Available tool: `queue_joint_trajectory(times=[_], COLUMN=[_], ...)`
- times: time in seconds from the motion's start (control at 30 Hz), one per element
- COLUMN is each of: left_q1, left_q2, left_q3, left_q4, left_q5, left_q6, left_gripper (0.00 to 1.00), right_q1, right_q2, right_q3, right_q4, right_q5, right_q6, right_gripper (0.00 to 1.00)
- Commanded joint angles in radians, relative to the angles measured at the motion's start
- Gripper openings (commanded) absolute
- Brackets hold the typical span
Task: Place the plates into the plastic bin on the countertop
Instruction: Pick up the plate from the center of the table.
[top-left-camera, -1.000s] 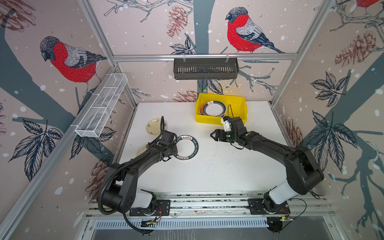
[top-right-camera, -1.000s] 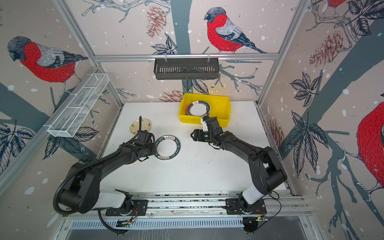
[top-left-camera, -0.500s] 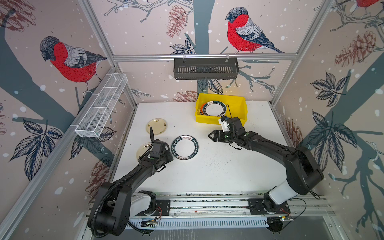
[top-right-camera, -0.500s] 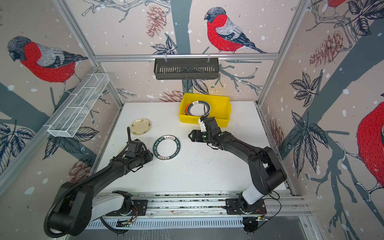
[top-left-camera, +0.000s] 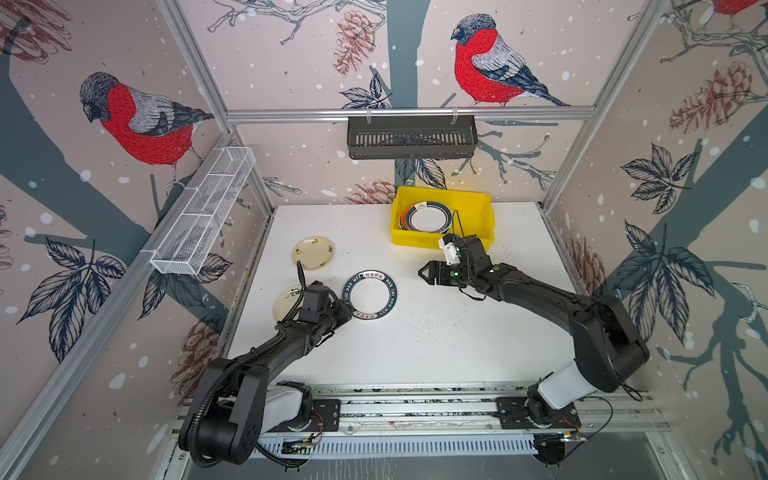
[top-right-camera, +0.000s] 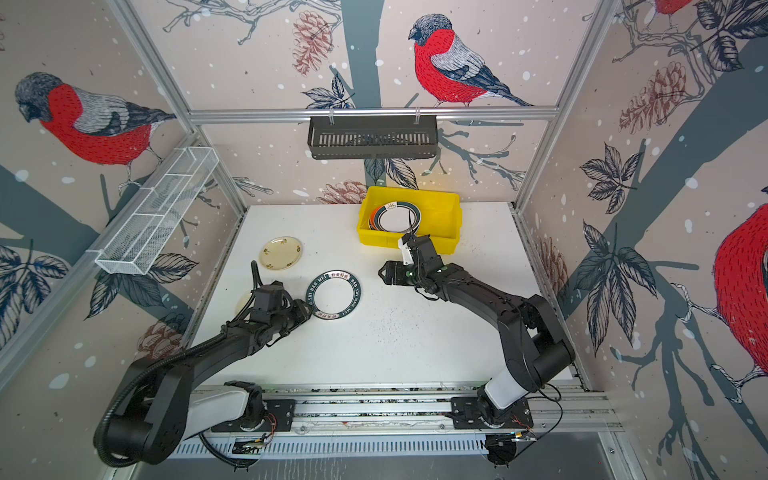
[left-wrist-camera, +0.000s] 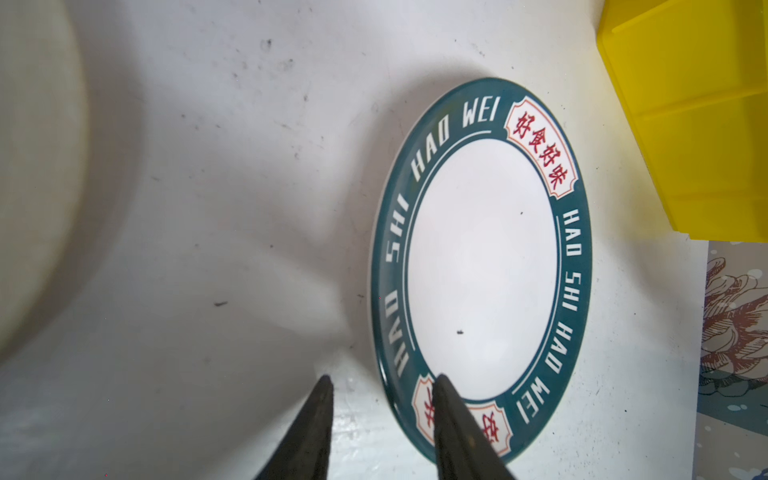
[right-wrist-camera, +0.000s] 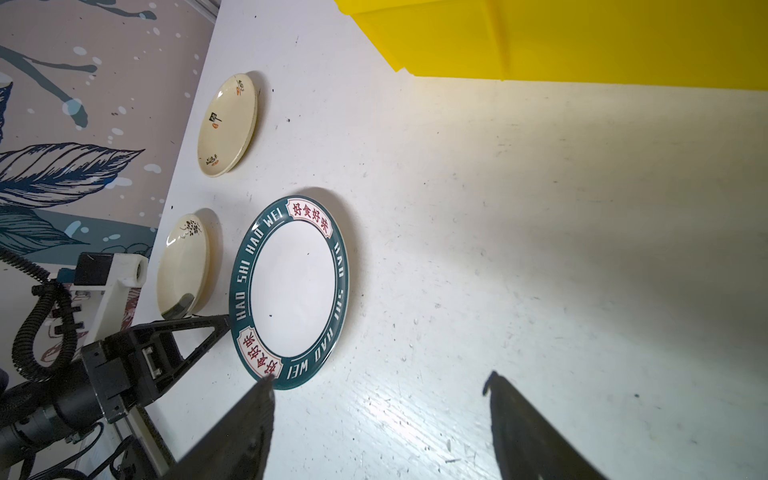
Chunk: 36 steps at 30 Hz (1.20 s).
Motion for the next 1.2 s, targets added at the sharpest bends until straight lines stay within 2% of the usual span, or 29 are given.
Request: queue_joint_trajectory(times=[0.0, 0.1, 0.2, 0.3, 0.37, 0.47, 0.8, 1.17], left_q1=[0.003, 0.003, 0.003, 0.003, 0.003, 0.003, 0.003, 0.003], left_q2=[0.026, 0.053, 0.073, 0.090, 0.102, 0.128, 0.277, 0.342], left_q3=[-0.009, -0.012, -0.013, -0.013, -0.014, -0.017, 0.024, 0.062], left_q4=[0.087, 0.117, 0.134, 0.142, 0.143, 0.164, 0.253, 0.255], left_q5=[0.020, 0.028, 0.029, 0.018, -0.007, -0.029, 0.037, 0.065], left_q6=[-0.031, -0.037, -0.036, -0.033, -0.036, -0.038, -0.026, 0.006], left_gripper=[0.40, 0.40, 0.34, 0.32, 0.26, 0.25, 0.21, 0.13], right_q1=[0.002, 0.002, 0.001, 0.002, 0.002, 0.002, 0.002, -0.001], right_q2=[0.002, 0.002, 0.000, 0.002, 0.002, 0.002, 0.000, 0.007], right_q3=[0.005, 0.008, 0.007, 0.002, -0.001, 0.002, 0.001, 0.001], right_q4=[0.002, -0.003, -0.008, -0.007, -0.004, -0.008, -0.014, -0.017], right_q5=[0.004, 0.004, 0.010, 0.012, 0.011, 0.014, 0.022, 0.026], right_q6=[-0.009, -0.013, -0.015, -0.013, -0.011, -0.015, -0.017, -0.019], right_gripper=[0.81, 0.81, 0.81, 0.81, 0.81, 0.81, 0.80, 0.80])
